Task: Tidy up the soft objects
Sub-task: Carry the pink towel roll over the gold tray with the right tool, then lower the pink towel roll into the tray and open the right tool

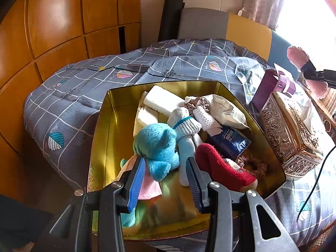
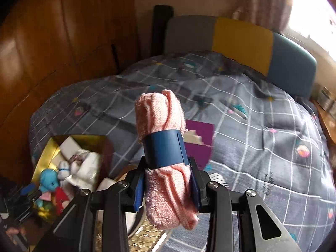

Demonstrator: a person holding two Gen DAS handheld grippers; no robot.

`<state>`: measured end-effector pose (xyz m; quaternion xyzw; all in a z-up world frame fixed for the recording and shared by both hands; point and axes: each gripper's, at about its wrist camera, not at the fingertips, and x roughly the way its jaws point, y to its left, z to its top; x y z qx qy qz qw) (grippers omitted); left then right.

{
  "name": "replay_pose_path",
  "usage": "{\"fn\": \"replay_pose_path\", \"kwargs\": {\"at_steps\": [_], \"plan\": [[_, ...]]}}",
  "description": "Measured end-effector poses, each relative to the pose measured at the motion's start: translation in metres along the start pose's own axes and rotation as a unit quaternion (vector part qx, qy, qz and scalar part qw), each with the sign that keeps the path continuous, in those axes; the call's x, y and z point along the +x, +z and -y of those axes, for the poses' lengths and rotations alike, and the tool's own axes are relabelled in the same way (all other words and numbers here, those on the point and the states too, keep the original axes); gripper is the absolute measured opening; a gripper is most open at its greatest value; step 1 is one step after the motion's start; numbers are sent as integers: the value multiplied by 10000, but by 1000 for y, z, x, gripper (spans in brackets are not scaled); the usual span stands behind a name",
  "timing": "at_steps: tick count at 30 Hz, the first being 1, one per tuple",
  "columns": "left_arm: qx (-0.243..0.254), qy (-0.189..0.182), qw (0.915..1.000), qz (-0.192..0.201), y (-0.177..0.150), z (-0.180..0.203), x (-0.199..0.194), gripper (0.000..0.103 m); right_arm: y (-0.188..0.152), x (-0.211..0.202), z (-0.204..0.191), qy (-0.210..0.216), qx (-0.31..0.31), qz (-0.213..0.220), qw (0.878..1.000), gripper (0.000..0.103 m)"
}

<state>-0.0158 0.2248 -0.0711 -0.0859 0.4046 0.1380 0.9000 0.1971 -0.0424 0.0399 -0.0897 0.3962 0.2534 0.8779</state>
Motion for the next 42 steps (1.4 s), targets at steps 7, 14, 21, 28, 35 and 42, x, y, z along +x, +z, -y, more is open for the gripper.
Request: {"fn": "replay_pose_path", "kwargs": {"at_steps": [7,14,21,28,35,42], "plan": [[4,38,10000,56,0,0,-4,40,-18,-3,-55,493,-556,-181,9971,36],[-67,95,9999,71,1,-5,-5,40,-43,8,-112,893,-1112,-450,9888,36],[-198,165,9996,143,4,-14,-7,40,-69,20,-159,1160,-1514,-736,9789,36],[-569,359,9972,313,11,-39,-14,40,-95,46,-200,1407,-1893,-1167,9648,36],[-658,487,9961,338,14,-50,-14,41,-116,79,-244,1454,-2201,-1300,9558,36],[-601,500,9965,305,12,-47,-14,41,-118,106,-243,1241,-2004,-1374,9620,36]]}}
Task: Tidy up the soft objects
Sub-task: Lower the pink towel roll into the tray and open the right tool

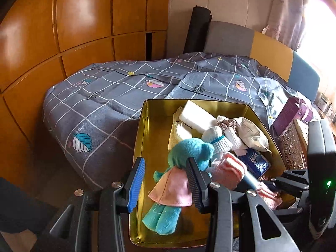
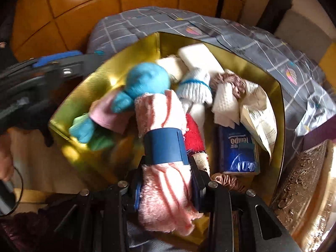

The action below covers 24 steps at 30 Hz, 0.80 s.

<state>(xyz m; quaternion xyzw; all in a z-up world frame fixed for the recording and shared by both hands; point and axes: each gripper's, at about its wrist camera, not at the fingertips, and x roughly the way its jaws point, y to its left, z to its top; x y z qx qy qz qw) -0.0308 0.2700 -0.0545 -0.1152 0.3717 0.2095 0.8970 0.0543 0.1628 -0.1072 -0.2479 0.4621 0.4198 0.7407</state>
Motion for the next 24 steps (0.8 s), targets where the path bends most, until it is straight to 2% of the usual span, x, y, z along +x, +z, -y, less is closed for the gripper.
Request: {"fn": "replay_pose_path", "kwargs": {"at_steps": [3,8,16,19,21,24], "plan": [[20,-12,10000,2,0,2,0,41,-5,-2,-1,-96,-51,5,9999,36],[63,-7,10000,5,-1,6,-1,42,-17,-13,-6,-13,-121,131,9998,36],[101,16,9999,61,-1,11,-6,42,-23,-20,-11,-143,-145,363,9991,42],[102,20,9999,85,0,12,-8,42,-23,-26,-10,-189,-101,497,9985,53],[106,27,9999,103,1,12,-9,42,-24,-32,-10,-218,-59,573,9981,66],[111,34,9999,128,1,13,-10,42,-23,-40,-10,-314,-27,704,9970,73]]}}
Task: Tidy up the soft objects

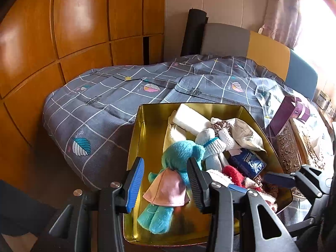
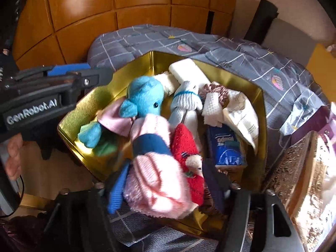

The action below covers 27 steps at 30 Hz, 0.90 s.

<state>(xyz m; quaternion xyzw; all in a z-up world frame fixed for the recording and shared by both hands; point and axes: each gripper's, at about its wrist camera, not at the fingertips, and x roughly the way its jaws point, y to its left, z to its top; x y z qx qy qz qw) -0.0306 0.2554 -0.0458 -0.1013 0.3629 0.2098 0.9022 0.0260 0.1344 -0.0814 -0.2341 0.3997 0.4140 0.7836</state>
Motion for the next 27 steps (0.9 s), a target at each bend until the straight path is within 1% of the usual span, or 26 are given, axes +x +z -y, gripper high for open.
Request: {"fn": "replay_pose_path", "kwargs": {"at_steps": [1,3,6,8,11,15,16,17,18,20,22,24,27], "plan": [[1,0,10000,6,0,0,-1,42,0,-2,0,-32,1,26,10000,74],[-4,0,10000,27,0,2,-2,43,-2,-9,-1,-156,20,106,9998,79],[-12,14,10000,77,1,4,-5,43,-2,-20,3,-350,114,290,9989,83],[-5,8,9999,130,2,7,-8,42,-4,-30,7,-602,245,481,9967,87],[8,-58,9997,225,2,14,-13,43,-9,-47,15,-1004,581,795,9901,91],[118,-92,9991,396,3,29,-24,44,-20,-70,34,-1438,1253,1148,9749,96],[148,-91,9989,431,3,32,-26,46,-22,-74,41,-1523,1418,1196,9708,97],[159,-115,9988,460,3,35,-28,52,-25,-78,46,-1617,1572,1229,9665,98],[159,-171,9985,486,3,38,-30,61,-27,-81,51,-1695,1712,1258,9623,98],[147,-264,9978,589,2,44,-36,67,-32,-88,61,-1832,1957,1291,9547,98],[185,-286,9971,685,2,50,-42,70,-36,-93,69,-1946,2116,1297,9490,99],[226,-199,9967,752,2,58,-46,76,-40,-95,75,-2040,2239,1300,9441,99],[319,-81,9956,875,0,66,-51,76,-42,-95,79,-2087,2309,1281,9416,99]]}}
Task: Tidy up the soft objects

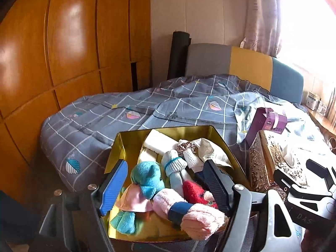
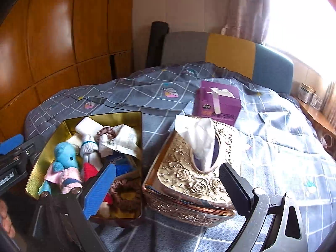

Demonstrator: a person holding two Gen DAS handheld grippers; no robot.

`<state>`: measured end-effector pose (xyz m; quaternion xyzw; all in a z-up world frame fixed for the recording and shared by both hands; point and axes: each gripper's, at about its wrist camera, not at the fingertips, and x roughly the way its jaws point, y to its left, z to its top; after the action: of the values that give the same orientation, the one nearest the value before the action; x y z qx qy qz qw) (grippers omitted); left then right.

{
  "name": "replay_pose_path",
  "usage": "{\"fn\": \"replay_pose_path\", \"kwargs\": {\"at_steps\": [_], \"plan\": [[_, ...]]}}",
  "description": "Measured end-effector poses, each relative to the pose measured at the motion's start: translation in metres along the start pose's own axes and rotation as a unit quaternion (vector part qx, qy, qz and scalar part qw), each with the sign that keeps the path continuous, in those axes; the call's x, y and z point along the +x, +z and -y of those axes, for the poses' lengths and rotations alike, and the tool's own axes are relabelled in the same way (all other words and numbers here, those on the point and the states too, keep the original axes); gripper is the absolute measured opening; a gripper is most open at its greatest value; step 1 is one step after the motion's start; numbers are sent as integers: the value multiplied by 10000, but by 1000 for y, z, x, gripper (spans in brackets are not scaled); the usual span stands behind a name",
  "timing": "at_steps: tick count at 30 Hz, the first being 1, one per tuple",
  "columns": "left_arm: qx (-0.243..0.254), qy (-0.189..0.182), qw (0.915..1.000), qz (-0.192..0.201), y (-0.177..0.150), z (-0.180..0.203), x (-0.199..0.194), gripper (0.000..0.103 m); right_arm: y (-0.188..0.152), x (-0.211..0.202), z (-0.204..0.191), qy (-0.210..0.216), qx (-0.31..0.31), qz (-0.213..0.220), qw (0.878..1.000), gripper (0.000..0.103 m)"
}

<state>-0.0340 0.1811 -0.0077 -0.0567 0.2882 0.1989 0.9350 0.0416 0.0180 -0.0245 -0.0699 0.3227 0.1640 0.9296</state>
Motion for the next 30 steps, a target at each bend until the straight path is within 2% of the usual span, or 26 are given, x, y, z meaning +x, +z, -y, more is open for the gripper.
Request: {"fn": "replay_pose_path", "kwargs": {"at_steps": [9,30], "plan": [[51,289,9996,59,-2,5,-3,76,-6,0,0,61,-2,0,10000,99],[-17,264,9996,1,-4,1,0,76,-7,2,-5,83,-38,-27,10000,99]]}}
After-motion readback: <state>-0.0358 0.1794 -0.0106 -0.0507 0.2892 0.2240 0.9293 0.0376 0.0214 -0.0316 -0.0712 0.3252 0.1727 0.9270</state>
